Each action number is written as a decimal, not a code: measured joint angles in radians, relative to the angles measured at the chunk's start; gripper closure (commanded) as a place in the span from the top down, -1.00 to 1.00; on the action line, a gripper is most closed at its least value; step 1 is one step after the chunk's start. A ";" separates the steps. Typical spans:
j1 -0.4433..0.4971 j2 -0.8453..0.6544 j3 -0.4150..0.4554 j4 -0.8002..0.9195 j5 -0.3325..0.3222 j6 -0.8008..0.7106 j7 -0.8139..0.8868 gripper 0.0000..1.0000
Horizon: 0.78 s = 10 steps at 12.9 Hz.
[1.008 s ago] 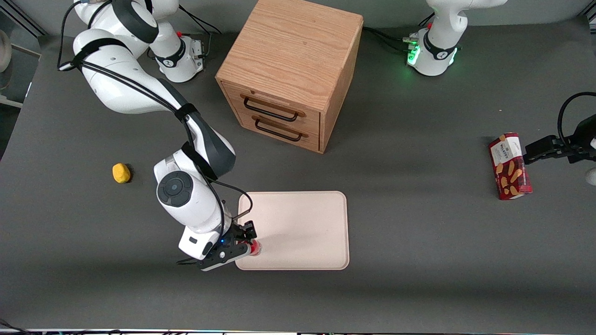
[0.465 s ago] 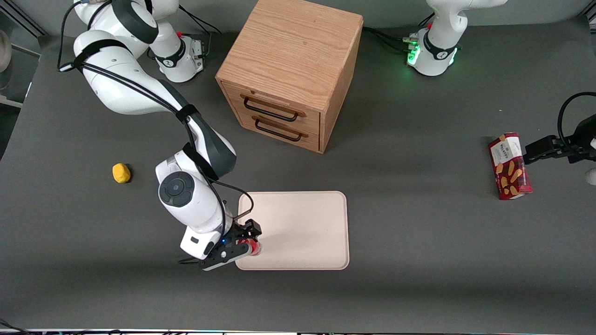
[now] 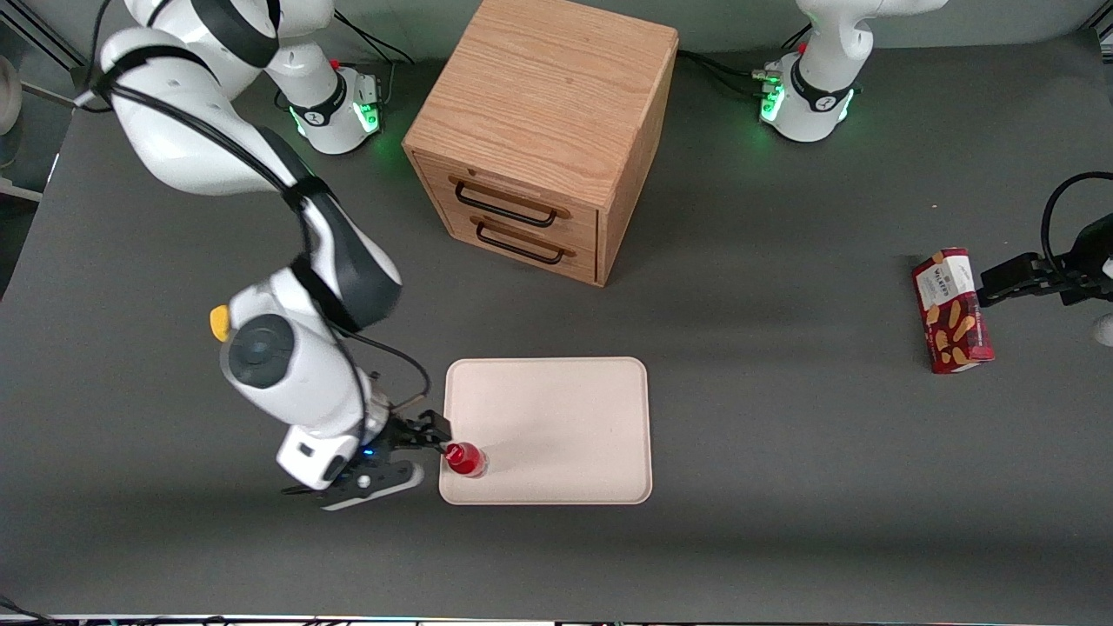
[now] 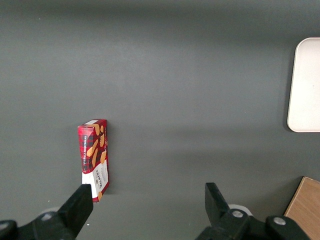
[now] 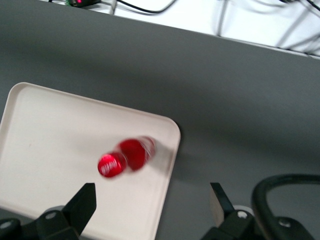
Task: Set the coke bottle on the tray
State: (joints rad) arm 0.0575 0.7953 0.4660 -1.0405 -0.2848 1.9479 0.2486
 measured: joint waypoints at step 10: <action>-0.016 -0.590 -0.461 -0.358 0.350 -0.377 -0.080 1.00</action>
State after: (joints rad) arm 0.0420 0.2050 0.0050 -1.3988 0.0654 1.5710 0.1682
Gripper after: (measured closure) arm 0.000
